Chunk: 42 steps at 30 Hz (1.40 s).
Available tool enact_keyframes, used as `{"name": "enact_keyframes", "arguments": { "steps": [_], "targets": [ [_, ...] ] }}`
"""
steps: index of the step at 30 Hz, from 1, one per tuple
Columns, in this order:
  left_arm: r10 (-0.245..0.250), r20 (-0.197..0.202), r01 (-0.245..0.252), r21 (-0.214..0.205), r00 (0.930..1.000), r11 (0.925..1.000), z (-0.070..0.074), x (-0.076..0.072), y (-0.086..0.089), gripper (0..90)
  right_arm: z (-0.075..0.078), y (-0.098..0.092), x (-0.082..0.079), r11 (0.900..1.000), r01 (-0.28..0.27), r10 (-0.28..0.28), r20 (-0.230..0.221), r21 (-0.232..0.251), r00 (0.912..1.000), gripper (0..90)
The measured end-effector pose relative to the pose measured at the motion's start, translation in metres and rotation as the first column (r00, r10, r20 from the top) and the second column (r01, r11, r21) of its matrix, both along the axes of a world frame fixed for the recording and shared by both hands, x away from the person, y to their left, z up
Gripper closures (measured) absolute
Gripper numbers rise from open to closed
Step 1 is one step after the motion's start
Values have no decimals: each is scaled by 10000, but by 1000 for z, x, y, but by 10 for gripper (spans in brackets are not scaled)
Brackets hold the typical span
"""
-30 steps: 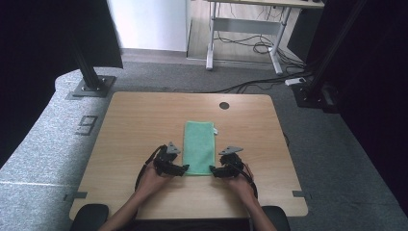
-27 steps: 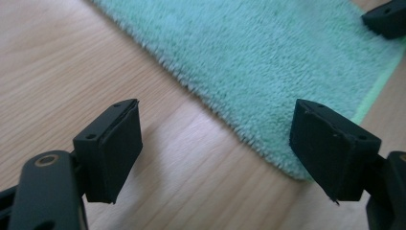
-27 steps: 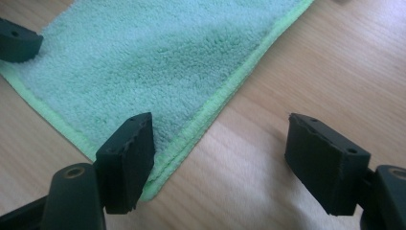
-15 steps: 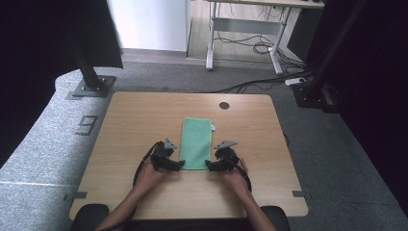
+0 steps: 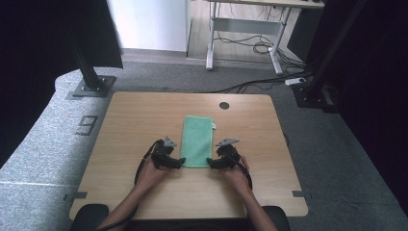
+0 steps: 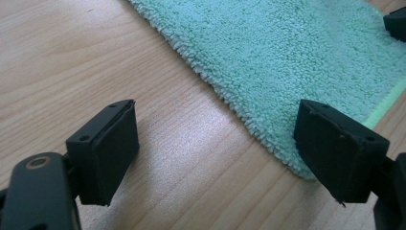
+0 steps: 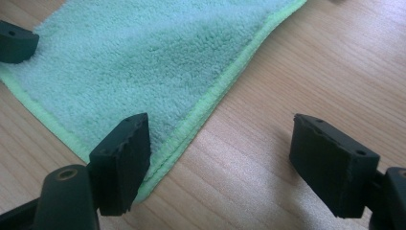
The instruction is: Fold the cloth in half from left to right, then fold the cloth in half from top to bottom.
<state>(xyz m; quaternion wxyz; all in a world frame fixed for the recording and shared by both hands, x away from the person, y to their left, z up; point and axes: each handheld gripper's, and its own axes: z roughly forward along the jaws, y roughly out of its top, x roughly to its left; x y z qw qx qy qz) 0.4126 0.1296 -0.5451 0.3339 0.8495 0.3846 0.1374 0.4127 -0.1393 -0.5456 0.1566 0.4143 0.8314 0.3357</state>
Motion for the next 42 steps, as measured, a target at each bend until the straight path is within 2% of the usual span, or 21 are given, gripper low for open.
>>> {"name": "enact_keyframes", "arguments": {
  "steps": [9, 14, 27, 33, 42],
  "targets": [
    [-164, -10, 164, -542, 9999, 9984, 5, -1, 4, 145, 2, -1, 0, 9997, -246, 246, -25, -81, 9997, 193],
    [-212, -9, 210, -855, 9998, 9961, 11, -5, 8, 141, 6, -3, -2, 9993, -355, 356, -96, 88, 9993, 144],
    [-37, 238, 61, -1001, 9997, 9950, 27, -17, 31, 121, 22, -13, -14, 9978, -611, 606, 192, 238, 9980, 92],
    [79, 163, -62, -1027, 9998, 9947, 27, -22, 41, 121, 26, -22, -21, 9983, -546, 540, 314, 181, 9980, 78],
    [197, 270, -180, -623, 9994, 9979, 26, -28, 53, 94, 34, -44, -33, 9993, -261, 244, 587, 270, 9980, 58]
  ]
}}
